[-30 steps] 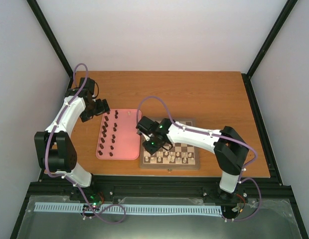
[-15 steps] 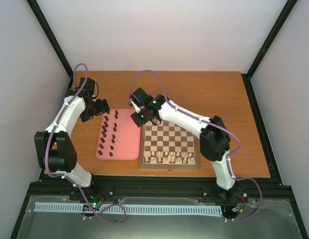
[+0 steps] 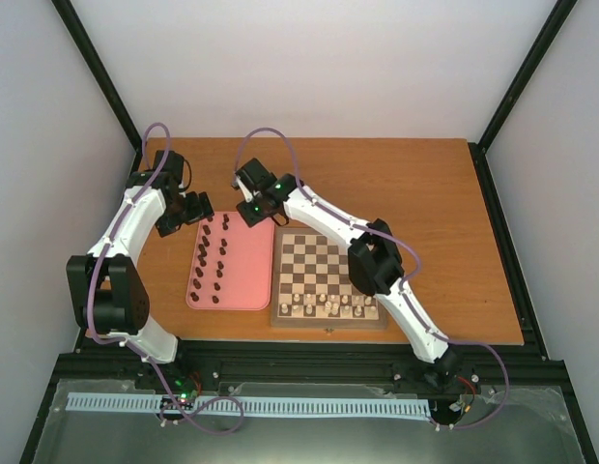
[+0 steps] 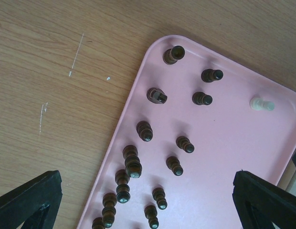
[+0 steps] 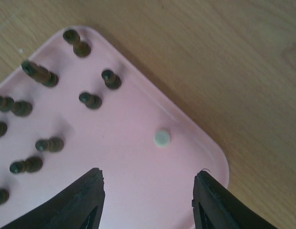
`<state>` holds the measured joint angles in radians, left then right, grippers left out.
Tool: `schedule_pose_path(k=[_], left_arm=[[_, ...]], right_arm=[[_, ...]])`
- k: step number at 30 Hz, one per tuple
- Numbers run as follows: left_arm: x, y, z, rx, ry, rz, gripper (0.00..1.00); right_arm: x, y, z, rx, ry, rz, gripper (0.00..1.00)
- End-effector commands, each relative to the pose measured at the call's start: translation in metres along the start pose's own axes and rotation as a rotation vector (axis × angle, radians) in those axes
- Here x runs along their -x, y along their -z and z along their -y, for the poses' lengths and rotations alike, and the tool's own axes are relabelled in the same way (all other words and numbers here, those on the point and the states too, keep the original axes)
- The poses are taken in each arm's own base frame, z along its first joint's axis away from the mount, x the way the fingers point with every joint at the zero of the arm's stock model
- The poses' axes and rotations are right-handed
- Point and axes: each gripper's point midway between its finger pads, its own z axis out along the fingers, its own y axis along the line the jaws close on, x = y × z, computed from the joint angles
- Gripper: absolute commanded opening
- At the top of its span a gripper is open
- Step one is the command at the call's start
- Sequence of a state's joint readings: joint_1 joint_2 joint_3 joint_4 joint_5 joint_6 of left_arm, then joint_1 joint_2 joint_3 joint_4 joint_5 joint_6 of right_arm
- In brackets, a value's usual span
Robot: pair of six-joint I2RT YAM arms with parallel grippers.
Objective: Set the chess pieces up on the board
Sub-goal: Pick up the chess piece from the storage box.
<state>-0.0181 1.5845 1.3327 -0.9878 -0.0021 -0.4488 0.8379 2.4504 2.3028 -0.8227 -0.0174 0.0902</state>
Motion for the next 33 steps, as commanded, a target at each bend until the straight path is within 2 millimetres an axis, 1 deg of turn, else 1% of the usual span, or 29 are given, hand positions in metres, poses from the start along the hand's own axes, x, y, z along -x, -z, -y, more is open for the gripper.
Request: schedule_pose_path(k=[1,4,9,15,17,25,28,33], left_arm=[[0.005,0.011,0.005,-0.025,0.001,0.029,1.00],[0.004,0.010,0.005,-0.022,0.004,0.028,1.00],[0.005,0.011,0.004,-0.020,0.006,0.037,1.00],[0.005,0.009,0.003,-0.017,0.006,0.031,1.00],[0.004,0.008,0.003,-0.015,0.006,0.027,1.00],[0.003,0.003,0.002,-0.010,0.006,0.018,1.00],[0.002,0.002,0.002,-0.008,0.006,0.014,1.00],[0.003,0.001,0.003,-0.007,0.006,0.011,1.00]], right_arm=[[0.011,-0.020,0.004,0.000,-0.010,0.039,0.51],[0.007,-0.033,0.007,-0.001,-0.023,0.031,0.46],[0.000,-0.049,0.013,-0.010,-0.047,0.019,0.45],[0.003,-0.057,0.020,-0.017,-0.056,0.038,0.44],[0.004,-0.060,0.022,-0.014,-0.062,0.040,0.42],[0.005,-0.070,0.018,0.026,-0.072,0.049,0.39],[0.006,-0.072,0.018,0.025,-0.077,0.054,0.37],[0.006,-0.073,0.019,0.029,-0.083,0.052,0.27]])
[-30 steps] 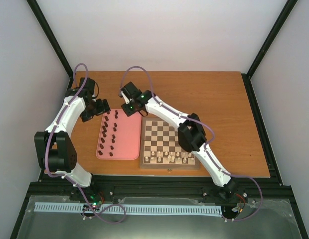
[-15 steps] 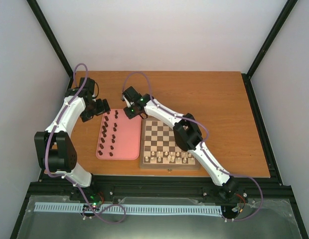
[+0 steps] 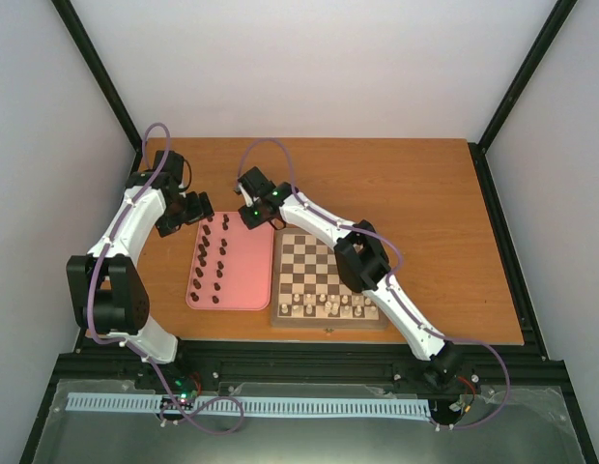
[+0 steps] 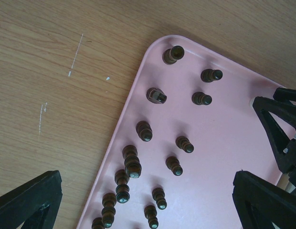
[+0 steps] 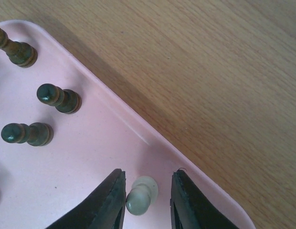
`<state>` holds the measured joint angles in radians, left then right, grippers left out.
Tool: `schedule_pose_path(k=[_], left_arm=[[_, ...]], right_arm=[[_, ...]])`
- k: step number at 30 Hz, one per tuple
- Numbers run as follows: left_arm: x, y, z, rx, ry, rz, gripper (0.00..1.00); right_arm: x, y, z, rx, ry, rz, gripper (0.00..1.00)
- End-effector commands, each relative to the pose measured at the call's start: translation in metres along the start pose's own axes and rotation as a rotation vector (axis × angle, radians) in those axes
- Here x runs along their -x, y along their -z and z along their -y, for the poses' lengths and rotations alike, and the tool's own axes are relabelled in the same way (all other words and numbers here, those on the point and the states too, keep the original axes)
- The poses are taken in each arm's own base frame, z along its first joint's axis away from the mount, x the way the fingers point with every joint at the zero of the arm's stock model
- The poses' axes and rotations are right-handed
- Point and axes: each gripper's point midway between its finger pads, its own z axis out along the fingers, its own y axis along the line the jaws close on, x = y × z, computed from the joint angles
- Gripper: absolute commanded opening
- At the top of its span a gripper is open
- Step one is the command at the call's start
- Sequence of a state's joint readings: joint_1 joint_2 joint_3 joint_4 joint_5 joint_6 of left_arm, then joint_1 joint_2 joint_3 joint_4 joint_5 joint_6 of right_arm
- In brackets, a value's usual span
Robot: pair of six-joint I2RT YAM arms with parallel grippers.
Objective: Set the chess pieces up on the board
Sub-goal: Pick up the chess piece from the storage box.
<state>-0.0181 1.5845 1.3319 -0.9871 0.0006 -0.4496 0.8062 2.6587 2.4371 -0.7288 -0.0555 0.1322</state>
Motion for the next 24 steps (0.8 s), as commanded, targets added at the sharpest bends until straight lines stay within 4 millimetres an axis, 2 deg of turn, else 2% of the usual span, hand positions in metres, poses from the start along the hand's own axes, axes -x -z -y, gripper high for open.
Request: schedule_pose_path(k=[1,9,12,17,20,22,24], left_arm=[[0.004,0.002,0.003,-0.006,0.006,0.014,1.00],[0.003,0.000,0.002,-0.002,0.003,0.009,1.00],[0.003,0.001,0.001,0.001,0.004,0.013,1.00],[0.005,0.003,0.000,0.007,0.000,0.020,1.00],[0.006,0.005,0.000,0.009,-0.001,0.028,1.00],[0.008,0.006,0.000,0.012,-0.001,0.033,1.00],[0.010,0.008,0.000,0.014,-0.001,0.040,1.00]], right_arm=[[0.010,-0.003,0.003,0.009,-0.015,0.034,0.26],[0.016,0.003,-0.002,0.042,-0.015,0.049,0.06],[0.022,0.014,-0.005,0.050,-0.011,0.061,0.04],[0.038,0.055,-0.014,0.069,0.001,0.100,0.04],[0.039,0.085,-0.023,0.072,0.025,0.109,0.04],[0.033,0.105,-0.030,0.072,0.042,0.101,0.04],[0.014,0.116,-0.035,0.063,0.058,0.062,0.04]])
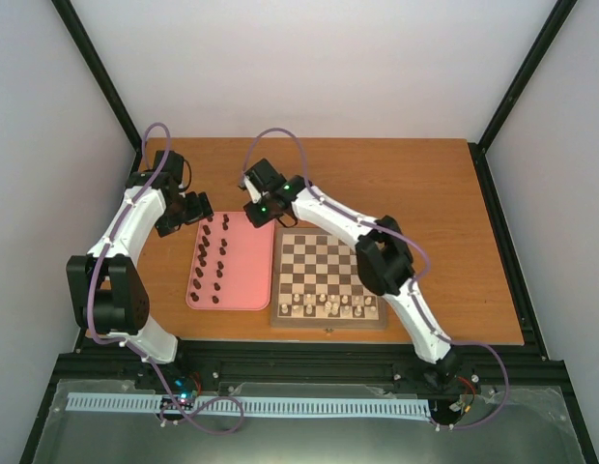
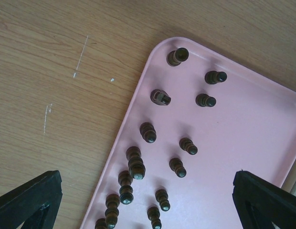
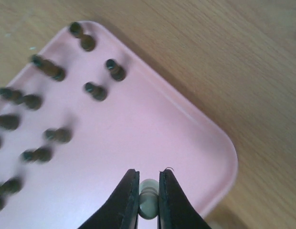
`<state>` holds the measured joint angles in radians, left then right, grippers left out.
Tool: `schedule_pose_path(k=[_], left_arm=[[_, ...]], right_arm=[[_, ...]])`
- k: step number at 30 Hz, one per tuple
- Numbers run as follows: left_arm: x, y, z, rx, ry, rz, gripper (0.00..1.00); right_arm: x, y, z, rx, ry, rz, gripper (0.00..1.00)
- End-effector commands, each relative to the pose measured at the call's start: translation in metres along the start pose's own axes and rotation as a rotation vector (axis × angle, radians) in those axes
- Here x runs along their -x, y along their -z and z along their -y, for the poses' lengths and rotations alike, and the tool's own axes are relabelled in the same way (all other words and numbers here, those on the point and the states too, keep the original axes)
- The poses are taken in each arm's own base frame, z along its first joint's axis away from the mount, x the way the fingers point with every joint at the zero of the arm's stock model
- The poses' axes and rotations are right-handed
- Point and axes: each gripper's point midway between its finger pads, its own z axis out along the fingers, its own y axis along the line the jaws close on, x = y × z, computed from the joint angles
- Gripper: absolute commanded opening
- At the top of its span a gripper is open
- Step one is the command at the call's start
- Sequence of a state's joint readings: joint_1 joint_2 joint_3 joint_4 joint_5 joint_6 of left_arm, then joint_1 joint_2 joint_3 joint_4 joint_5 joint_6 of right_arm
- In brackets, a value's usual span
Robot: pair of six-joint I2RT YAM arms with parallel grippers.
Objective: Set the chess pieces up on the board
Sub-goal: Pick up the chess piece from the storage box, then place the chess piece on the chessboard.
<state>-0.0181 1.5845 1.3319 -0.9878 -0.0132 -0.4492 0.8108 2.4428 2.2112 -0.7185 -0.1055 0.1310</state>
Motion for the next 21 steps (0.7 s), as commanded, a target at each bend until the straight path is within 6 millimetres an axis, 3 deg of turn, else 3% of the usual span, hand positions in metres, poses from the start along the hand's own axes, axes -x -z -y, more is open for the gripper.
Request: schedule_pose_path(k=[1,7,12,18,21], left_arm=[[0.009,0.008,0.002,0.002,0.000,0.035,1.00],[0.009,0.008,0.000,0.009,-0.001,0.040,1.00],[0.009,0.009,-0.001,0.012,-0.002,0.046,1.00],[0.010,0.008,-0.002,0.021,-0.004,0.050,1.00],[0.010,0.010,-0.003,0.026,-0.004,0.057,1.00]], right_arm=[[0.009,0.074,-0.029,0.010,0.068,0.066,0.05],[-0.071,0.105,-0.047,0.012,0.088,-0.050,0.05],[-0.124,0.127,-0.056,0.013,0.098,-0.115,0.05],[-0.155,0.141,-0.084,0.048,0.167,-0.150,0.06],[-0.170,0.141,-0.088,0.051,0.157,-0.179,0.07]])
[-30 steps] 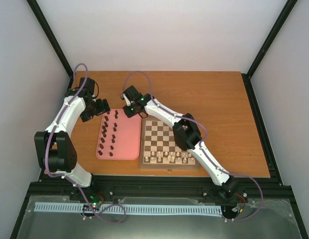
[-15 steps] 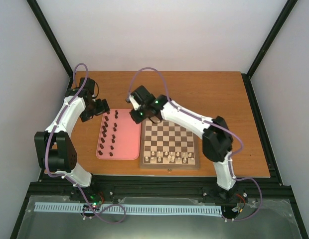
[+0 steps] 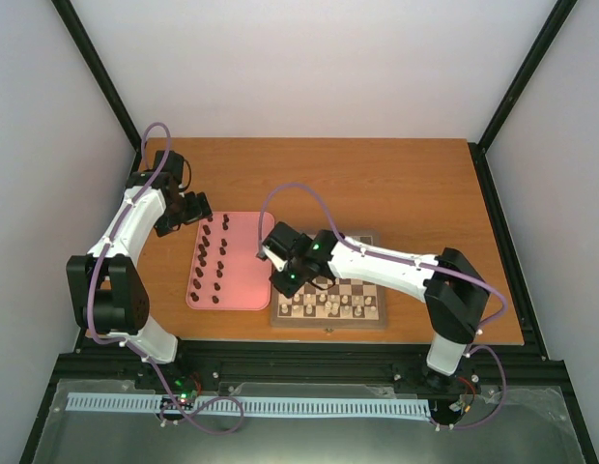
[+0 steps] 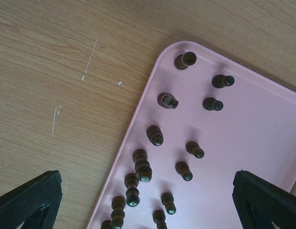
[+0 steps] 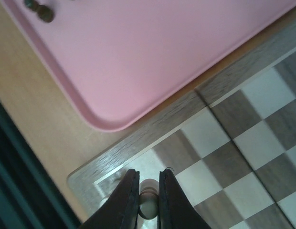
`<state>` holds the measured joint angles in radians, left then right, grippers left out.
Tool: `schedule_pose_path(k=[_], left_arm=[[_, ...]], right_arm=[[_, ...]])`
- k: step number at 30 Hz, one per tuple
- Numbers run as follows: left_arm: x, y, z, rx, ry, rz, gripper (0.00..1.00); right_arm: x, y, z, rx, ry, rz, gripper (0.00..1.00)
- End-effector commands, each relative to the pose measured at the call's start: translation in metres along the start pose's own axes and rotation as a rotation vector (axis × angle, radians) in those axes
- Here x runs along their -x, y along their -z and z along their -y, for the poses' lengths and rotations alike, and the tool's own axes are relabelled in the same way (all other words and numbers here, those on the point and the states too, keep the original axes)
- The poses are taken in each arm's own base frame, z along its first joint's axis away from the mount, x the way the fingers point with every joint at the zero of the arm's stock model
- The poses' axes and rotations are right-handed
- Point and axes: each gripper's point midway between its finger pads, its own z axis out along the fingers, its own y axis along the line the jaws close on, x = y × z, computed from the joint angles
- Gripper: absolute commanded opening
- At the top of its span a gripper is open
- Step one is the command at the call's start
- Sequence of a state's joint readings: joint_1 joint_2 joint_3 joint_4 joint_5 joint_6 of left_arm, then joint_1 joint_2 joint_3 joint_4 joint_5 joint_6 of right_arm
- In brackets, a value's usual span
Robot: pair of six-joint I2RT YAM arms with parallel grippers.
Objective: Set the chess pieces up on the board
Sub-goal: Place the chess piece on the chessboard.
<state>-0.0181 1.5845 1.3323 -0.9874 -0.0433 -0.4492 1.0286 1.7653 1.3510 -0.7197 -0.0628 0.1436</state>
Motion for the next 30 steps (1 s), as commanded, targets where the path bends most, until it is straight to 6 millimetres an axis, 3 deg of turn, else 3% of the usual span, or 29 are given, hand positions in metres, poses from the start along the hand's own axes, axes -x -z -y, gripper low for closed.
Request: schedule_pose_path(k=[1,30], left_arm=[[0.008,0.011,0.001,0.000,-0.004,0.047,1.00],[0.002,0.015,0.001,-0.019,-0.005,0.048,1.00]], right_arm=[[-0.009,0.012,-0.013,0.010,-0.003,0.019,0.07],[-0.025,-0.029,-0.019,0.034,-0.013,-0.055,0.12]])
